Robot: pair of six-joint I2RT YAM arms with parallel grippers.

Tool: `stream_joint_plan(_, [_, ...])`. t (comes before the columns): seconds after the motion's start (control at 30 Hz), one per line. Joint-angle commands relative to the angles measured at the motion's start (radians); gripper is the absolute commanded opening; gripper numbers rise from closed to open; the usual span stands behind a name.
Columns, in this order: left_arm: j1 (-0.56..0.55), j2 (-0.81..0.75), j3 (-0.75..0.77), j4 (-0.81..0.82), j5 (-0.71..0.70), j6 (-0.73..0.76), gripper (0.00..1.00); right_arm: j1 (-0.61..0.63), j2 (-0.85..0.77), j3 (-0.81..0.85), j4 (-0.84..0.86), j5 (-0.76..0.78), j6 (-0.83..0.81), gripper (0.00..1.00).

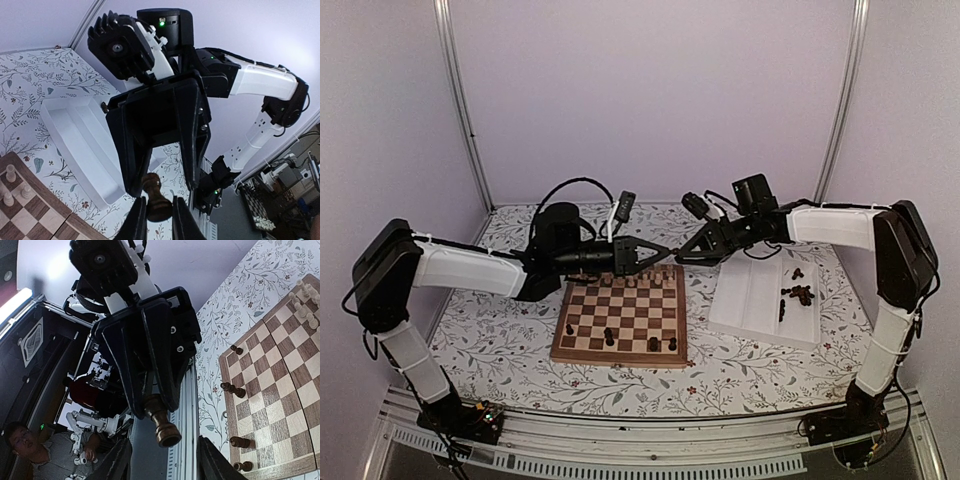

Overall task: Set up the chess pieces on the board
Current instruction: Place the chess piece on the chessboard.

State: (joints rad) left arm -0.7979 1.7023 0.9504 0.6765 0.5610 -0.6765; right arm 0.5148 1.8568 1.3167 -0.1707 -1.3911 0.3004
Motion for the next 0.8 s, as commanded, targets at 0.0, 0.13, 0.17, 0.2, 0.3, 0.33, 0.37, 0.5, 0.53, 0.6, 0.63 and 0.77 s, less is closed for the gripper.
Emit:
stream_joint_plan(0.0, [-0.011, 0.024, 0.028, 0.024, 0.011, 0.015, 0.16, 0.012, 0.014, 0.008, 0.073, -0.051, 0.054, 0.44])
stream_joint_plan(0.13, [-0.014, 0.034, 0.032, 0.024, 0.017, 0.011, 0.16, 0.012, 0.019, 0.008, 0.101, -0.065, 0.076, 0.39])
stream_joint_plan(0.17, [-0.014, 0.035, 0.033, 0.024, 0.017, 0.011, 0.16, 0.012, 0.019, 0.006, 0.106, -0.067, 0.082, 0.37])
stream_joint_plan(0.2, [-0.014, 0.036, 0.032, 0.024, 0.017, 0.010, 0.16, 0.011, 0.020, 0.005, 0.111, -0.069, 0.086, 0.36])
stream_joint_plan(0.3, [-0.015, 0.038, 0.033, 0.024, 0.016, 0.011, 0.16, 0.011, 0.021, 0.000, 0.125, -0.074, 0.096, 0.31])
stream_joint_plan(0.33, [-0.015, 0.039, 0.033, 0.024, 0.016, 0.011, 0.16, 0.012, 0.020, 0.000, 0.130, -0.074, 0.098, 0.31])
stream_joint_plan(0.37, [-0.015, 0.041, 0.035, 0.026, 0.017, 0.011, 0.16, 0.013, 0.020, 0.000, 0.133, -0.074, 0.103, 0.30])
stream_joint_plan(0.5, [-0.019, 0.045, 0.039, 0.029, 0.025, 0.007, 0.16, 0.012, 0.022, 0.001, 0.153, -0.075, 0.119, 0.26])
stream_joint_plan(0.53, [-0.020, 0.046, 0.040, 0.029, 0.027, 0.006, 0.16, 0.012, 0.025, 0.001, 0.160, -0.078, 0.123, 0.26])
stream_joint_plan(0.6, [-0.020, 0.048, 0.041, 0.027, 0.029, 0.006, 0.16, 0.012, 0.027, 0.002, 0.161, -0.082, 0.128, 0.23])
stream_joint_plan(0.63, [-0.020, 0.048, 0.041, 0.028, 0.030, 0.006, 0.16, 0.011, 0.029, 0.003, 0.162, -0.082, 0.129, 0.22])
stream_joint_plan(0.77, [-0.021, 0.051, 0.041, 0.024, 0.034, 0.005, 0.16, 0.011, 0.034, 0.006, 0.162, -0.082, 0.128, 0.14])
